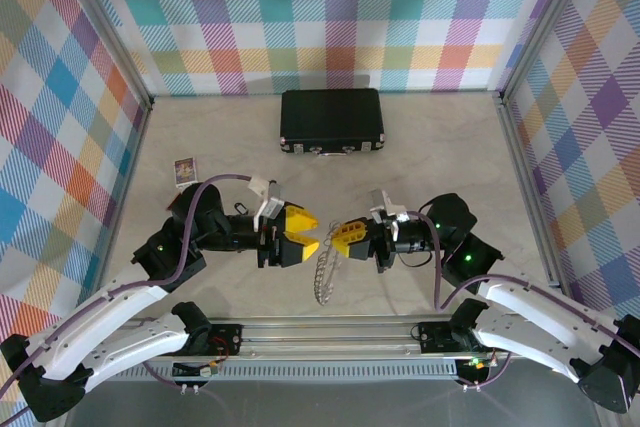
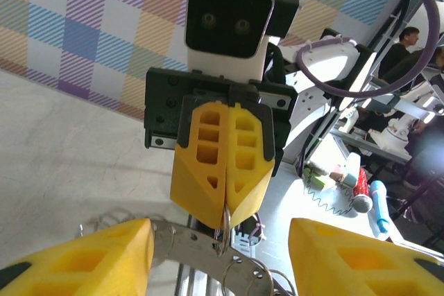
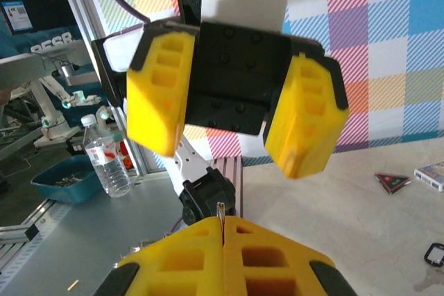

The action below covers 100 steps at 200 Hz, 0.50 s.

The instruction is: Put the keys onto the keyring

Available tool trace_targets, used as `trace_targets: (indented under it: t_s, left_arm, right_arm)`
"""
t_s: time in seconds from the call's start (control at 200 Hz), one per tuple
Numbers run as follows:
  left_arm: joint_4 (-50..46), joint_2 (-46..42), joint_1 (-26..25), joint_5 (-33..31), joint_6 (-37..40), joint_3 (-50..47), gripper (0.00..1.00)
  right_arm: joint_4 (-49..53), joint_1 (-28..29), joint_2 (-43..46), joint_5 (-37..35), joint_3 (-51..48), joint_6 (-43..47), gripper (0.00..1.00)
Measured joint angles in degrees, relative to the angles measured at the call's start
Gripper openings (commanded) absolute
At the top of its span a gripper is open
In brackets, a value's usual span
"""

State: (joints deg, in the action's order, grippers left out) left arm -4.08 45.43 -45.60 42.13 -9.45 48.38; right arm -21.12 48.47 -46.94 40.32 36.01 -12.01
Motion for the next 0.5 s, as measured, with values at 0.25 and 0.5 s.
trace_targets:
  t_s: [0.25,0.5]
  left_arm:
    - [0.5,1.2,-0.1,-0.8,-0.1,-0.4,0.43]
    - [3.0,2.2,-0.4,-1.0,-0.2,-1.0,0.34]
  right_arm:
    - [-3.1,0.0,-1.0,-0.7,0.0,-1.1,0.0]
    - [-3.7,0.0,-1.3,-0.9,0.0,-1.3,0.0]
